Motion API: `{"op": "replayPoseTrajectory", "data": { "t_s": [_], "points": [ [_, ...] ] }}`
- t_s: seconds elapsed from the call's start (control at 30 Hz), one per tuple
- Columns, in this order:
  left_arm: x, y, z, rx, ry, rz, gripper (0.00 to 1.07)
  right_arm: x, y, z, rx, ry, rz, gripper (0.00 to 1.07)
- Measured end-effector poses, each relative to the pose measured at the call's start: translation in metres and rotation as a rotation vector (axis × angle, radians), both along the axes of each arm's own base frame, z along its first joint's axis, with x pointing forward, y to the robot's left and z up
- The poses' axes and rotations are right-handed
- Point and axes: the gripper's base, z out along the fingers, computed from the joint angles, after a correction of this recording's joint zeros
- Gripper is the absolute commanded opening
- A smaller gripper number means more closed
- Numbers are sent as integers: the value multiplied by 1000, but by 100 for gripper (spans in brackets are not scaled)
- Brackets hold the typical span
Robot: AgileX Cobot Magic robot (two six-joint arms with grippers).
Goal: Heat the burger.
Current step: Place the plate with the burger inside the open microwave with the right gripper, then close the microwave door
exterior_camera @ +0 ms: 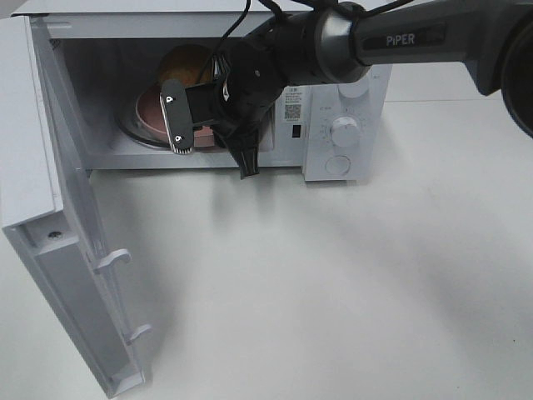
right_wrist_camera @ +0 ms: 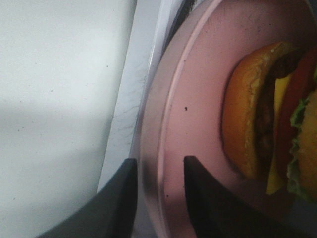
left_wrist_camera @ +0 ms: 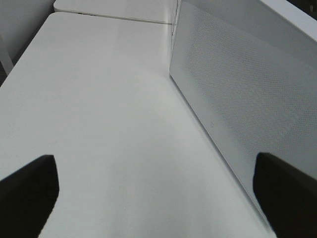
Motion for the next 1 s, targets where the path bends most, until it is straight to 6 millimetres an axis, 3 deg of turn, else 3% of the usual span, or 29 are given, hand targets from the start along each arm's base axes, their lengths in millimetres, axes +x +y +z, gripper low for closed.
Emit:
{"op": "replayPoseTrajectory", "data": {
  "t_s": [0.47, 0.63, 0.77, 1.0],
  "points": [
    [0, 0, 0, 0, 0, 0, 100, -1, -2, 0, -20, 12, -5, 47],
    [0, 0, 0, 0, 0, 0, 100, -3, -4, 6, -17, 10, -6, 58],
    [0, 0, 0, 0, 0, 0, 100, -13, -7, 18, 28, -30, 19, 69],
    [0, 0, 0, 0, 0, 0, 100, -28, -17, 23, 40, -33, 34, 72]
  ]
}}
